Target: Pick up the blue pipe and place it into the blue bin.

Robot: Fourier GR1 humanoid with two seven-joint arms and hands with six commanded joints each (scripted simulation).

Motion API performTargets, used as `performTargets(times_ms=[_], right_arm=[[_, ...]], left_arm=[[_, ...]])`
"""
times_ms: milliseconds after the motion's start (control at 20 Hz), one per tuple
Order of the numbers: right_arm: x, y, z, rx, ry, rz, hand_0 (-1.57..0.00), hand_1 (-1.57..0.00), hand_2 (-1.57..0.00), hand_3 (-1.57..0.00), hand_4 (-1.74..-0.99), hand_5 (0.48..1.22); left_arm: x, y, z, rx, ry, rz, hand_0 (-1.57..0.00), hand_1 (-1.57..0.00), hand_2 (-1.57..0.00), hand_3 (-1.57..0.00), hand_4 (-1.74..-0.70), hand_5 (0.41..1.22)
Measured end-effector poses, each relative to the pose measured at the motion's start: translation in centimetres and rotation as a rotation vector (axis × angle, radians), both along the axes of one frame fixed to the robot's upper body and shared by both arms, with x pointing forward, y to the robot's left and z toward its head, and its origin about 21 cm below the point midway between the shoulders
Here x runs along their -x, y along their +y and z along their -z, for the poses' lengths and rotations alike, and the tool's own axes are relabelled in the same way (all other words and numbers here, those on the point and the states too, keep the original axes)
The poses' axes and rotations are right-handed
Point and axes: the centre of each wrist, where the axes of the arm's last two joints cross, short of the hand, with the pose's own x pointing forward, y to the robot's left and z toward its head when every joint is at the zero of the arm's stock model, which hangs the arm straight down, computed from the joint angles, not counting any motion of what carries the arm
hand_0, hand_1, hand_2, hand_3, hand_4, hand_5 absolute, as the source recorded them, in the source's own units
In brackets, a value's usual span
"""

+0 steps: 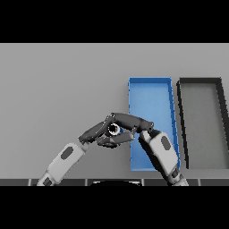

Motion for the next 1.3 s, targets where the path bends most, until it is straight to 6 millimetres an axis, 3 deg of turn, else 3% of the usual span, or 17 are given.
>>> performTargets(times_ms=[150, 300, 500, 650, 800, 1000, 1150, 1300], right_arm=[[-0.1, -0.2, -1.0, -0.068, 0.141, -0.057, -1.57, -1.57, -1.57, -1.57, -1.493, 1.221], [-0.8, -0.3, -3.9, -0.100, 0.229, -0.065, -1.57, -1.57, -1.57, -1.57, -1.493, 1.221], [-1.6, -0.8, -7.8, -0.136, 0.196, -0.033, -1.57, -1.57, -1.57, -1.57, -1.494, 1.221], [-2.5, -1.6, -11.9, -0.190, 0.069, -0.039, -1.57, -1.57, -1.57, -1.57, -1.496, 1.221], [-4.6, -2.7, -14.4, -0.253, 0.066, 0.094, -1.57, -1.57, -1.57, -1.57, -1.497, 1.221], [-8.2, -5.1, -14.7, -0.220, 0.066, 0.322, -1.57, -1.57, -1.57, -1.57, -1.498, 1.221], [-10.8, -8.1, -12.9, -0.176, 0.142, 0.470, -1.57, -1.57, -1.57, -1.57, -1.499, 1.221], [-12.7, -11.5, -9.0, -0.126, 0.269, 0.626, -1.57, -1.57, -1.57, -1.57, -1.499, 1.221]], left_arm=[[0.5, 0.1, 0.3, -0.030, 0.011, 0.002, -0.01, 0.00, -0.01, 0.00, -0.87, 0.543], [0.6, -0.1, 0.3, -0.024, -0.001, 0.002, 0.00, 0.00, 0.00, 0.00, -0.87, 0.523], [0.5, -0.1, 0.7, -0.037, 0.018, -0.003, 0.00, 0.00, 0.00, 0.00, -0.86, 0.498], [0.7, 0.2, 0.8, -0.027, 0.007, 0.011, 0.00, 0.00, 0.00, 0.00, -0.87, 0.485], [0.8, 0.4, 0.8, -0.031, 0.004, 0.008, 0.00, 0.00, 0.00, 0.00, -0.86, 0.484], [0.7, 0.5, 0.2, -0.050, 0.005, -0.003, 0.00, 0.00, 0.00, 0.00, -0.84, 0.477], [0.9, 0.3, -0.2, -0.052, -0.009, -0.021, 0.00, 0.00, 0.00, 0.00, -0.83, 0.467], [1.1, 1.1, 0.1, -0.053, -0.011, -0.027, 0.00, 0.00, 0.00, 0.00, -0.83, 0.461]])
